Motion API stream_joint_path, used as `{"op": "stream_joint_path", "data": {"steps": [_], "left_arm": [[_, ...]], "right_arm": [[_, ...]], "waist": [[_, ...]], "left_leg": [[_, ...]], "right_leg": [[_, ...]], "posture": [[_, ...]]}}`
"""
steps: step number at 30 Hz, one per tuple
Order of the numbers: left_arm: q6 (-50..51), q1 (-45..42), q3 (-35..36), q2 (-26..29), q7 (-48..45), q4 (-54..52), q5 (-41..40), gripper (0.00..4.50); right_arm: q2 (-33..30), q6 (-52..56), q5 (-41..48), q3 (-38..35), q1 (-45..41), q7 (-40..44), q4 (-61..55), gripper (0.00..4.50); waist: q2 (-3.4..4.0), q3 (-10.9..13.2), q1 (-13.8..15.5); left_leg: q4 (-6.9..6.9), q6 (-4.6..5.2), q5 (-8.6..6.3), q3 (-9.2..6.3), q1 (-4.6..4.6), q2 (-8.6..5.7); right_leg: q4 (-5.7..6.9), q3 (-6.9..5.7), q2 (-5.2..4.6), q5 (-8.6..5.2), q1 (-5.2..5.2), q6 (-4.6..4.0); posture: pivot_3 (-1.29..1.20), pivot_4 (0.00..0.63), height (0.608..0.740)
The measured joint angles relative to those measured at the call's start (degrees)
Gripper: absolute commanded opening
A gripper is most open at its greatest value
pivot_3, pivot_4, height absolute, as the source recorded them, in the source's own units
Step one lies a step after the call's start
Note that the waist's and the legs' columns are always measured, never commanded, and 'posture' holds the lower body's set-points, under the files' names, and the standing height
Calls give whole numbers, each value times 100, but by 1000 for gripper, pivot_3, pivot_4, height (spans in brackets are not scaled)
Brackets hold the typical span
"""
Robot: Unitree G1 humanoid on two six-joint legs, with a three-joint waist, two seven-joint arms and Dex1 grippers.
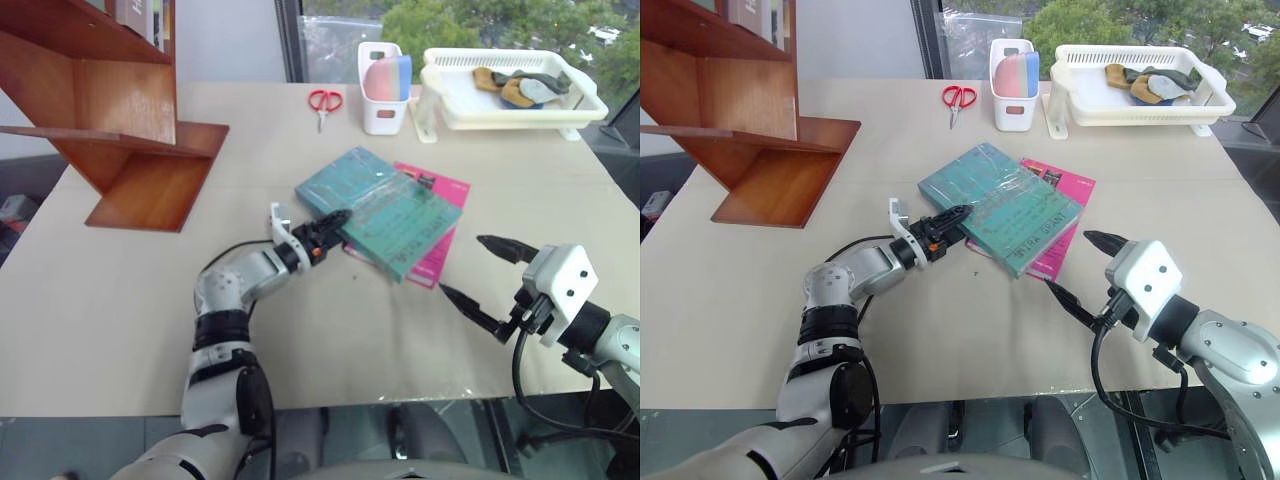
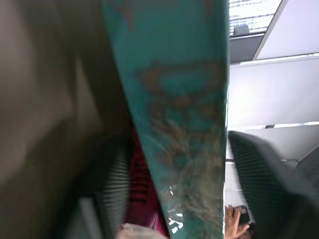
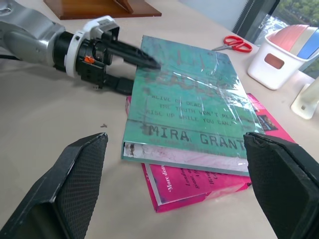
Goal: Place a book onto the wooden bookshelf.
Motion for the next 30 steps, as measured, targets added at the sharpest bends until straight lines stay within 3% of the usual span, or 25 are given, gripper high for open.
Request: {"op": "stream_joint_path", "data": {"steps": [2,3,7,11,15,18,20,25,28,30], "left_arm": [[118,-28,142,-55,55,39,-136,768],[142,-29,203,-73,98,29,-167,551],[308,-23,449,-70,409,-44,-399,551],[692,186,509,316,471,-510,-693,551],[442,362,-61,1540,-567,-1942,-309,551],[-755,237,-964,3121,-2164,-3501,817,551],[-2153,237,-1631,4244,-3337,-4108,1972,551],[-3583,15,-1744,4782,-4396,-4268,2805,551],[-6191,-472,-1962,5778,-4945,-3425,4622,551],[-6902,-709,-2056,6418,-5098,-2936,5215,551]], "right_arm": [[-35,40,28,1,-49,-44,0,4500],[-55,46,38,3,-74,-64,0,4500],[-100,87,76,43,-257,-116,2,4500],[-101,89,126,148,-434,-115,41,4500],[-99,15,150,294,-649,-36,342,4500],[-92,-182,146,447,-877,142,718,4500],[-40,-331,177,565,-1183,296,1007,4500],[36,-548,254,731,-1673,570,1602,4500],[70,-844,253,928,-1914,944,2168,4500],[167,-975,261,996,-2066,1086,2381,4500]], "waist": [[0,0,1],[0,0,1],[0,0,-13],[-5,4,-81],[-19,14,-79],[-11,12,-10],[-5,13,-8],[6,11,9],[0,28,-10],[-4,38,-53]], "left_leg": [[0,0,0,0,0,0],[0,0,0,0,0,-1],[-1,0,0,-2,0,0],[-11,-1,0,-10,-4,8],[-24,-20,11,-5,-15,6],[-44,-22,12,6,-11,-1],[-64,-22,12,15,-12,0],[-67,-16,10,18,-24,4],[-63,-11,7,18,-35,12],[-59,-6,4,24,-38,14]], "right_leg": [[-1,-1,-1,0,1,0],[-2,0,-1,0,2,0],[-2,-1,-1,0,2,0],[0,6,3,0,-10,-1],[3,1,7,0,-29,-4],[-18,1,-6,0,-24,-6],[-53,3,-6,1,-24,-10],[-61,0,-9,0,-30,-9],[-62,1,8,-1,-39,-7],[-64,7,10,-1,-43,-6]], "posture": [[0,150,740],[0,150,740],[0,150,740],[0,150,740],[0,150,740],[0,150,740],[0,150,740],[0,150,740],[0,150,740],[0,150,740]]}}
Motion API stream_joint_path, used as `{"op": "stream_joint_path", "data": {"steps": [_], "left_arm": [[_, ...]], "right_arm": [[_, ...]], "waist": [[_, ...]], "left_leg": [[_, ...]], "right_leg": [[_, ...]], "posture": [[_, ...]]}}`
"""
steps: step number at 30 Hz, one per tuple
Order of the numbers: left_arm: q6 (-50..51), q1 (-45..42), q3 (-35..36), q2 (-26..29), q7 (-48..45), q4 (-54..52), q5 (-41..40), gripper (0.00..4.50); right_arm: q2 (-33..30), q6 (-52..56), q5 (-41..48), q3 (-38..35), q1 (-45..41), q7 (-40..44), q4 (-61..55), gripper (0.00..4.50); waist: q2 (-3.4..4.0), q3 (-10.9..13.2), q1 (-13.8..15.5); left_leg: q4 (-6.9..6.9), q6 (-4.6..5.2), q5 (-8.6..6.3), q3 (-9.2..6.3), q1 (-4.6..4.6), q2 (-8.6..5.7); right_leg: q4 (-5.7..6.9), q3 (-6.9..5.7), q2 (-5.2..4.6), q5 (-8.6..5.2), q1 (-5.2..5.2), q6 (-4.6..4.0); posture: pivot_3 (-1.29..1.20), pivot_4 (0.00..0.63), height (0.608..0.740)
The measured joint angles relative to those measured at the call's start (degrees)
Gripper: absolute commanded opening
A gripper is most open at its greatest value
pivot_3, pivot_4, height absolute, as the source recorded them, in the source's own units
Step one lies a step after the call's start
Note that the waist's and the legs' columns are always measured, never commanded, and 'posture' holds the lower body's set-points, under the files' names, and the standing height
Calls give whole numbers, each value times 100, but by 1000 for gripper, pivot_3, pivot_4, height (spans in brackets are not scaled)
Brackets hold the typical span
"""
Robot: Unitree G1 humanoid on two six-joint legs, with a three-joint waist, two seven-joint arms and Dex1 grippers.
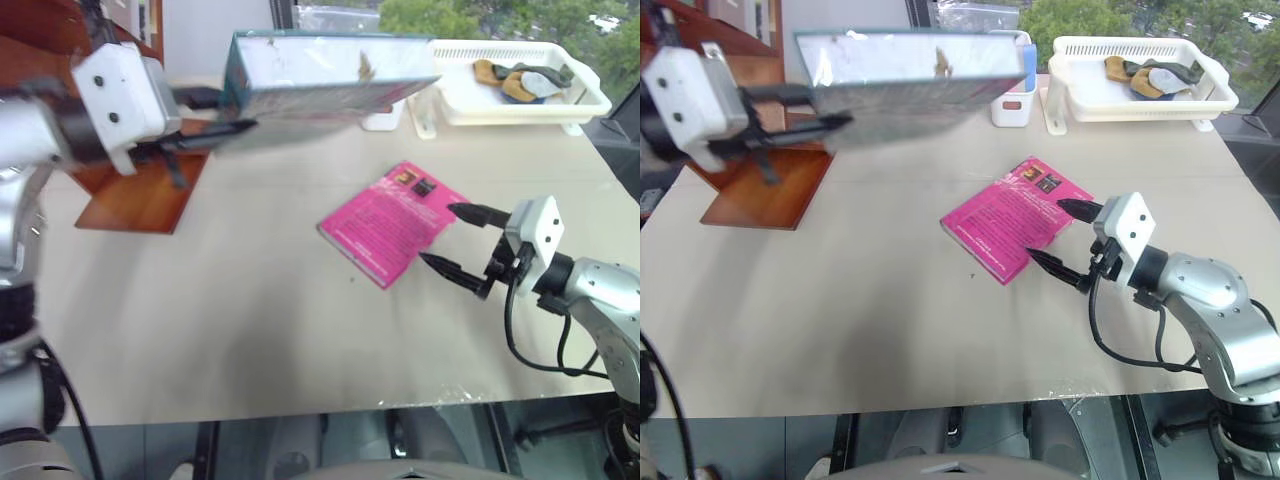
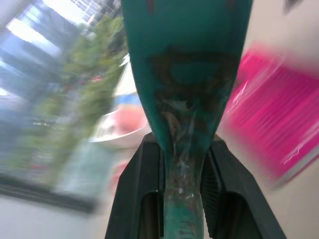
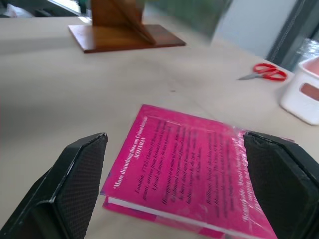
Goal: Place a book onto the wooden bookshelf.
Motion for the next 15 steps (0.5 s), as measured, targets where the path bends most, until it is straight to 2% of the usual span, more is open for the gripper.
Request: {"op": "stream_joint_path", "data": {"steps": [2,5,10,15], "left_arm": [[-371,-130,-13,822,-277,549,497,551],[-623,-256,-13,1558,-594,1241,835,551],[-1254,-275,-21,2176,-855,2178,1144,551],[-1996,-268,-223,2150,-629,3244,1580,551]], "right_arm": [[91,-122,40,21,-251,124,230,4500],[168,-206,111,29,-614,262,522,4500],[318,-391,47,242,-999,463,901,4500],[528,-471,-12,440,-1334,489,1098,4500]], "waist": [[15,15,-50],[19,17,-43],[18,21,31],[27,25,22]], "left_leg": [[0,4,-3,17,-5,2],[8,4,-2,9,-55,6],[25,5,-2,8,-81,7],[28,5,-2,16,-69,8]], "right_leg": [[1,13,2,0,-11,3],[11,3,3,0,-60,3],[16,-2,2,1,-79,5],[48,4,2,0,-84,4]], "posture": [[0,150,740],[0,150,740],[0,150,740],[0,150,740]]}}
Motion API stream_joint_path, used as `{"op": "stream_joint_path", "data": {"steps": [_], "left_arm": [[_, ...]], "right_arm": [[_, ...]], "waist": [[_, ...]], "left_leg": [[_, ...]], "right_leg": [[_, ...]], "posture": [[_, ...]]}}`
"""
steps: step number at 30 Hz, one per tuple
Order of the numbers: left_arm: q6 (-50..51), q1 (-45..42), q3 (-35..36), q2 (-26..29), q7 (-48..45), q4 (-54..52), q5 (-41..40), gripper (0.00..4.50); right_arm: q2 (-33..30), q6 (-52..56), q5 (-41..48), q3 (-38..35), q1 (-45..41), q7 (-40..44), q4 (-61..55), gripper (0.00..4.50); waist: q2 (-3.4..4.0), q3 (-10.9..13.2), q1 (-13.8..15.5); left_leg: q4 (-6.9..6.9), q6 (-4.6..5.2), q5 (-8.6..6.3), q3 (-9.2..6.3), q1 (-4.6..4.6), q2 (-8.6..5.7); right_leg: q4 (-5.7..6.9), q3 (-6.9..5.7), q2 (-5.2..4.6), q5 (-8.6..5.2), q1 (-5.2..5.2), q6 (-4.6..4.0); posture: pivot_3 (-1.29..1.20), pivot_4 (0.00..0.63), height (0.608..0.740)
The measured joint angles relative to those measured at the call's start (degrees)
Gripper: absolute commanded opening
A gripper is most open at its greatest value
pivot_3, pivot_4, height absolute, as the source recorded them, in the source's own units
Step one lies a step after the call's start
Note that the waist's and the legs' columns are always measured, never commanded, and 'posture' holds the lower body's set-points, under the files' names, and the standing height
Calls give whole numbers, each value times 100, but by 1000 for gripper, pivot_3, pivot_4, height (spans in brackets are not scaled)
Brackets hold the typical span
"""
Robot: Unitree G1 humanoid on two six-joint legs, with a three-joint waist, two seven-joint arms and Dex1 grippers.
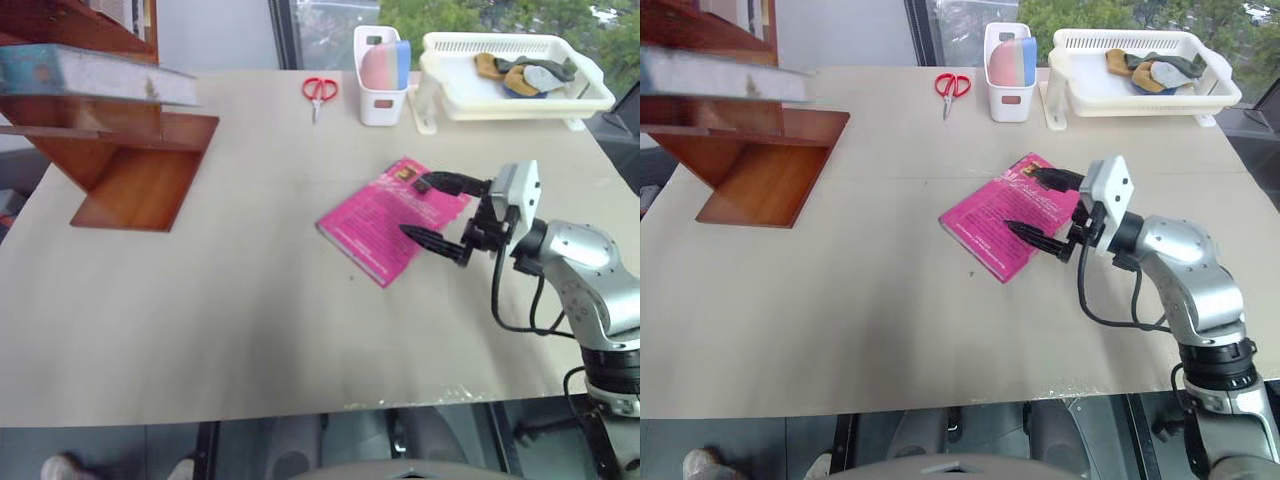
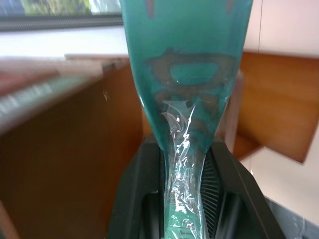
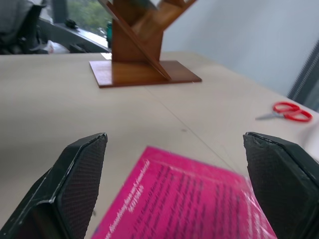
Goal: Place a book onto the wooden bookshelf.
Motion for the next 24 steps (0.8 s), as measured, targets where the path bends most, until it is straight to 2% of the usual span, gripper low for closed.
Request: {"op": "stream_joint_path", "data": {"steps": [4,8,9,14,18,23,24], "left_arm": [[-617,-157,-416,-357,392,810,454,551],[-840,-564,-526,-620,455,1428,590,551],[-863,-684,-541,-695,455,1611,603,1510],[-898,-766,-670,-807,437,2250,749,3598],[-1112,-765,-485,-798,426,2362,537,3598],[-685,-485,663,-825,-401,1980,-1082,3598],[-93,-330,970,-875,-573,1635,-1540,3598]], "right_arm": [[136,26,8,107,-342,-131,-124,4500],[283,159,23,157,-523,-378,-374,4500],[329,178,21,190,-558,-434,-454,4500],[372,294,24,258,-576,-540,-585,4500],[371,297,25,258,-577,-528,-571,4500],[339,284,22,255,-585,-409,-415,4500],[334,282,22,252,-586,-387,-351,4500]], "waist": [[3,3,-31],[6,2,-116],[6,2,-136],[-2,1,-160],[-9,-2,-138],[-11,-2,-142],[-11,-2,-142]], "left_leg": [[32,-1,1,6,5,9],[59,0,1,20,23,17],[65,0,1,20,24,20],[95,-1,1,27,18,39],[101,-1,1,29,9,40],[102,-1,1,29,9,42],[102,-1,1,29,9,43]], "right_leg": [[53,7,8,-1,-11,-1],[97,23,15,-1,-11,-1],[106,24,18,-1,-11,-1],[138,38,35,0,-23,-2],[136,40,34,0,-25,-2],[142,39,34,0,-28,-3],[144,39,34,0,-28,-3]], "posture": [[0,150,740],[0,150,740],[0,150,740],[0,150,740],[0,150,740],[0,150,740],[0,150,740]]}}
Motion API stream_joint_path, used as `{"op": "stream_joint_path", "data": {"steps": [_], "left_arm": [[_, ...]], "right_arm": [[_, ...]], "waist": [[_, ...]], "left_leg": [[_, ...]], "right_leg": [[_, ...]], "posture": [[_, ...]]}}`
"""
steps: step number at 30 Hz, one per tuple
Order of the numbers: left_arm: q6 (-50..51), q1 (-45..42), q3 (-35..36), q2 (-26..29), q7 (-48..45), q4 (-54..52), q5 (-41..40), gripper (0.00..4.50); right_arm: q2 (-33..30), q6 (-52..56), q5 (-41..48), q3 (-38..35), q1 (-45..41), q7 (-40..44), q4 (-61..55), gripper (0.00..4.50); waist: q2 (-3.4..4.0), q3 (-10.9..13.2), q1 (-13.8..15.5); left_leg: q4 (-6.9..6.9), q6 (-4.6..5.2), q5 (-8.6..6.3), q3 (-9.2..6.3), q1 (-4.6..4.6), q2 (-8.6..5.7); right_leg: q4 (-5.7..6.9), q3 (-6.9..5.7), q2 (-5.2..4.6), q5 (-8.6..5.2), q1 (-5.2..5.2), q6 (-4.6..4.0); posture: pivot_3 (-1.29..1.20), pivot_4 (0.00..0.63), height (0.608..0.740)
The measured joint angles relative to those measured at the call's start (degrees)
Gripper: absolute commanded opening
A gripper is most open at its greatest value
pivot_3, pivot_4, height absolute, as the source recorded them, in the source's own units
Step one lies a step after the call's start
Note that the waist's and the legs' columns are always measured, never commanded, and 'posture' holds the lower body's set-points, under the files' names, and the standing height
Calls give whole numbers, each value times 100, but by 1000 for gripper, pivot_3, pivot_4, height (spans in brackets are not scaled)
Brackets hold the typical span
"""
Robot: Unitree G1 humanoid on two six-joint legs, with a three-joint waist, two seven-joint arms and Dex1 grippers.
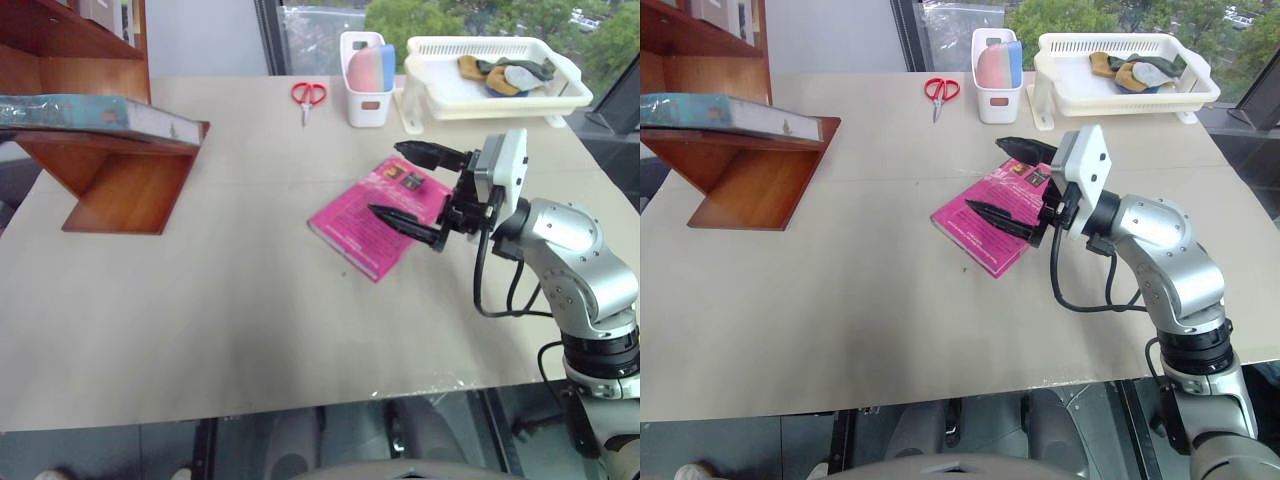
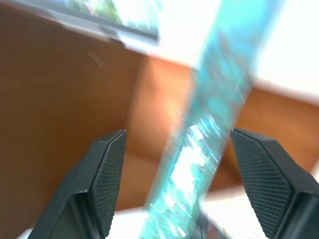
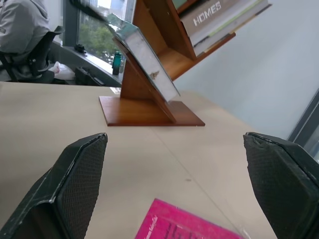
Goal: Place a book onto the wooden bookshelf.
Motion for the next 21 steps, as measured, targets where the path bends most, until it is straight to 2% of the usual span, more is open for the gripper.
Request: {"op": "stream_joint_path", "data": {"steps": [1,2,3,4,5,6,7,8,9,10,12,13,15,18,21], "left_arm": [[645,168,269,-44,-134,-389,-411,3598],[1701,424,653,-63,-328,-1015,-1006,3598],[1810,448,691,-63,-349,-1079,-1063,3598],[3413,1118,1384,-31,-622,-2024,-1750,3598],[3789,1244,1502,-41,-691,-2248,-1913,3598],[4765,1642,1921,-137,-693,-2912,-2370,3598],[5803,2017,2400,-432,-532,-3864,-3015,3598],[6307,2199,2581,-684,-321,-4406,-3424,3598],[6846,2514,2782,-1292,273,-5333,-4057,3598],[7047,2843,2766,-2006,818,-6038,-4457,3598],[7104,3411,2393,-3257,1785,-6893,-4701,3598],[7074,3757,2041,-3893,2278,-7190,-4620,3877],[6881,4323,1577,-4655,3001,-7464,-4250,4454],[6483,5037,1274,-5076,3382,-7654,-3741,4454],[5798,5577,1139,-5159,3546,-7499,-2889,4454]], "right_arm": [[0,0,1,0,-5,21,42,4500],[-3,0,8,1,-24,68,74,4500],[-7,0,9,0,-27,73,76,4500],[-32,-2,15,-7,-66,116,127,4500],[-58,-2,13,-15,-69,121,152,4500],[-118,-5,-7,-18,-63,149,189,4500],[-226,-11,-56,-21,-12,201,221,4500],[-288,-15,-107,-18,49,229,237,4500],[-408,-14,-187,-15,242,238,216,4500],[-511,21,-235,-12,469,229,192,4500],[-648,193,-269,-11,854,172,121,4500],[-730,326,-287,-21,1057,100,60,4500],[-862,538,-315,-114,1411,-71,-144,4500],[-1146,739,-429,-338,2002,-275,-466,4500],[-1331,881,-645,-662,2886,-567,-758,4500]], "waist": [[-1,0,1],[-1,0,-8],[-1,0,-9],[0,1,-28],[0,1,-36],[3,2,-36],[7,3,-24],[11,4,-4],[21,-1,19],[56,-19,50],[60,-22,65],[47,-16,69],[10,-15,17],[11,-19,14],[12,-27,59]], "left_leg": [[2,0,0,-2,-1,2],[5,0,0,-1,-2,3],[5,0,0,-1,-2,3],[5,0,0,4,-1,3],[6,0,0,5,-1,4],[5,0,0,3,1,6],[5,0,0,1,4,22],[6,-1,0,-7,9,25],[6,-1,0,-12,16,26],[7,-1,-1,-11,25,23],[10,-1,0,-7,28,16],[26,-1,0,-14,21,13],[36,-1,0,-15,15,32],[32,-2,-1,-4,23,30],[31,-2,-1,-4,26,29]], "right_leg": [[0,-2,1,0,1,0],[-1,0,0,0,1,1],[0,1,0,0,1,1],[-3,6,0,1,2,2],[2,7,-2,0,2,2],[-4,6,-2,0,3,2],[-1,4,-3,0,8,1],[-1,-4,-3,-1,15,1],[0,-8,-2,-1,22,0],[-2,-3,-4,-1,37,0],[-1,7,8,3,37,0],[13,4,14,3,33,-2],[0,9,36,12,29,-13],[1,17,32,11,32,-14],[-2,16,34,9,32,-18]], "posture": [[0,150,740],[0,150,740],[0,150,740],[0,150,740],[0,150,740],[0,150,740],[0,150,740],[0,150,740],[0,150,740],[0,150,740],[0,150,740],[0,150,740],[0,150,740],[0,150,740],[0,150,740]]}}
